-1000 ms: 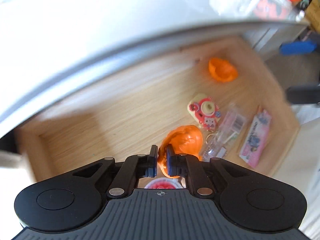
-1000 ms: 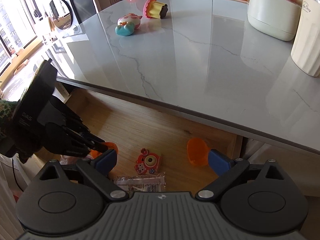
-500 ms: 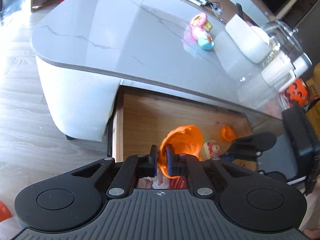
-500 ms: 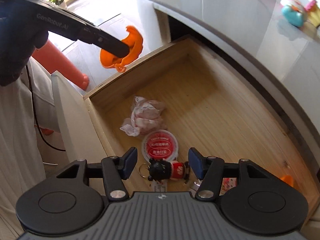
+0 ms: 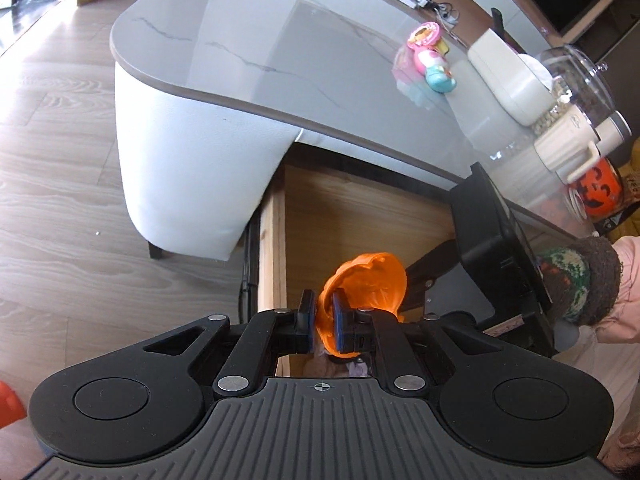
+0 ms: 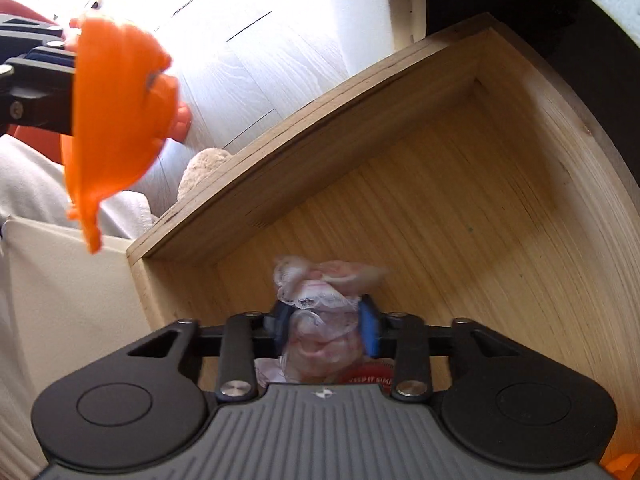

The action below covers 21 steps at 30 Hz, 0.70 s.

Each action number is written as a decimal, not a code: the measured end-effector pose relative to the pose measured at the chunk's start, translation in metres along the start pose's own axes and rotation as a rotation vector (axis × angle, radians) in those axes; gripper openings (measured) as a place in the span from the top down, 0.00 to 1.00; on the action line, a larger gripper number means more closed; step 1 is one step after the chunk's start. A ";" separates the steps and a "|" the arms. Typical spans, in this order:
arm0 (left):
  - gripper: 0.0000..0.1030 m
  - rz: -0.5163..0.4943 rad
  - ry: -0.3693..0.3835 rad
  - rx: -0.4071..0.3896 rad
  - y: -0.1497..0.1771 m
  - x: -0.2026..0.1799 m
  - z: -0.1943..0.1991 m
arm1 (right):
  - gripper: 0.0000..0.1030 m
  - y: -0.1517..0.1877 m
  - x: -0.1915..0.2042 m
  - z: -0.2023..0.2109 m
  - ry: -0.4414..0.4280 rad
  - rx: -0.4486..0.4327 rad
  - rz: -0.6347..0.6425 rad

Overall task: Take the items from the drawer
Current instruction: 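Grasp the pink lace cloth with the right tool while the left tool holds the orange cup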

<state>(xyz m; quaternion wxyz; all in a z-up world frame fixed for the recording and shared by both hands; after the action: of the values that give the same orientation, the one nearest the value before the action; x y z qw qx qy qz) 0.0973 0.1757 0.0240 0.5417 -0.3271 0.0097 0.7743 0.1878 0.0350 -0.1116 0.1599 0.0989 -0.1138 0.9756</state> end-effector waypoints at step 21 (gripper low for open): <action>0.89 -0.309 -0.057 -0.021 -0.004 -0.137 -0.020 | 0.85 0.176 -0.005 0.183 0.314 -0.373 -0.256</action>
<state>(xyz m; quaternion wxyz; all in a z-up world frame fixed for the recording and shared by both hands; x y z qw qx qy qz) 0.1379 0.0566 0.0807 0.6509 -0.3084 -0.0642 0.6908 0.1623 -0.1750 0.0281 0.3131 -0.0710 -0.2519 0.9130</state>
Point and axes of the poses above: each gripper's, at about its wrist camera, not at the fingertips, and z roughly against the way its jaws point, x to its left, y to its underside, the point moved 3 cm from there along -z, roughly the way its jaws point, and after that the axes turned 13 degrees about z, right-handed, at the moved point
